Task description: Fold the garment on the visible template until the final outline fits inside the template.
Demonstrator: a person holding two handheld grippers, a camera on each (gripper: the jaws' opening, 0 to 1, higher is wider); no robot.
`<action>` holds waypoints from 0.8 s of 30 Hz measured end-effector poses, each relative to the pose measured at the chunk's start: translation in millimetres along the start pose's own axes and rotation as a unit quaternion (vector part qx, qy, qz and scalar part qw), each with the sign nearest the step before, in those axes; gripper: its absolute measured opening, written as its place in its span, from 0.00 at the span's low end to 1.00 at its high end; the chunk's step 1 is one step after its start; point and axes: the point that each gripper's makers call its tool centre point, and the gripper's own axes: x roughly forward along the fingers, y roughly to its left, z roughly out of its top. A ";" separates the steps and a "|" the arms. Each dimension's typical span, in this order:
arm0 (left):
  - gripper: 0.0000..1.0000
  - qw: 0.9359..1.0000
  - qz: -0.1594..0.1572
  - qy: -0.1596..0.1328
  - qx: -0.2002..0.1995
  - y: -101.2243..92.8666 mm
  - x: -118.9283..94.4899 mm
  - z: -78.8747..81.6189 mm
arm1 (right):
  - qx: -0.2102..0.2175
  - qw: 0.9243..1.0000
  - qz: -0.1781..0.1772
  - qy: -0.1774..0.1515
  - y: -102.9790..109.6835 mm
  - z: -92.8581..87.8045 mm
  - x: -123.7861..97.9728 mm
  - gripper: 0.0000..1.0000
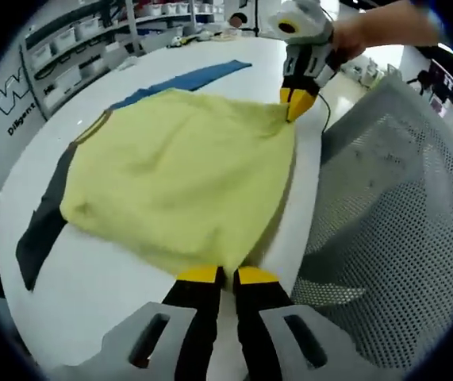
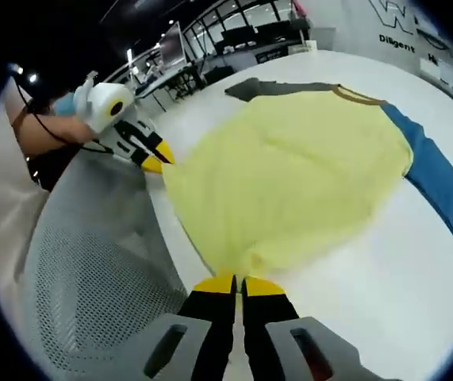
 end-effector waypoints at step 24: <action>0.05 0.990 0.076 -0.074 -0.090 37.3 -30.4 4.6 | -0.002 1.000 -0.018 -0.021 -2.1 -0.6 -0.2 0.00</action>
